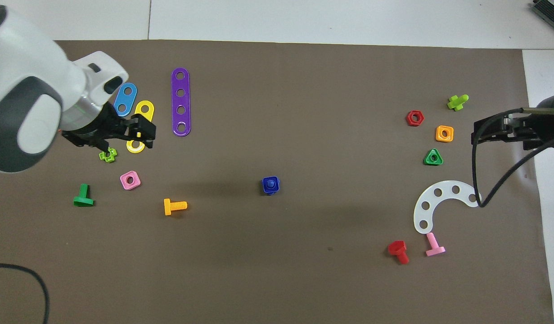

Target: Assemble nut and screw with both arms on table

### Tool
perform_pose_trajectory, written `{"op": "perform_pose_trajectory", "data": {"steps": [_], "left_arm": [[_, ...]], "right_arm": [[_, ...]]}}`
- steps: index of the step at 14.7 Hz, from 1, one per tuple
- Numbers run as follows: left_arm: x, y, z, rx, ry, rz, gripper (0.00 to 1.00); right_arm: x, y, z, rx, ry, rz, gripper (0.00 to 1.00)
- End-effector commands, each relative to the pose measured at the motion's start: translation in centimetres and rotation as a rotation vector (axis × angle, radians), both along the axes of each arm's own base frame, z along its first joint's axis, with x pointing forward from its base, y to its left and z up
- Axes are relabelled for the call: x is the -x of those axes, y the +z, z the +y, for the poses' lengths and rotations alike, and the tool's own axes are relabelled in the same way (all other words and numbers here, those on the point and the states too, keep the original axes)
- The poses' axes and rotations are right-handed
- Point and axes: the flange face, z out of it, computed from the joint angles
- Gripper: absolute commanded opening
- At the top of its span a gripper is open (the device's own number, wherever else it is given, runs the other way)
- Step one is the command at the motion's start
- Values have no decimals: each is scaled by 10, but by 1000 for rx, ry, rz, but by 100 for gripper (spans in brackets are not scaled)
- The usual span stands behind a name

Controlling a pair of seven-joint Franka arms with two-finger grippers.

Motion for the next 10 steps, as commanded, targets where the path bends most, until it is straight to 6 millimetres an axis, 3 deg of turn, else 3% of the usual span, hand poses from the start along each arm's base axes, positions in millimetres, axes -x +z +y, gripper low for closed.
{"op": "perform_pose_trajectory", "data": {"steps": [1, 3, 6, 10], "left_arm": [[51, 5, 52, -55, -80, 7, 100], [79, 14, 84, -65, -54, 5, 100], [107, 32, 93, -77, -5, 42, 100], [102, 63, 91, -76, -2, -30, 100]], "right_arm": [[6, 1, -2, -26, 26, 7, 100], [6, 1, -2, -26, 26, 7, 100], [6, 1, -2, -26, 26, 7, 100], [6, 1, -2, -26, 26, 7, 100]]}}
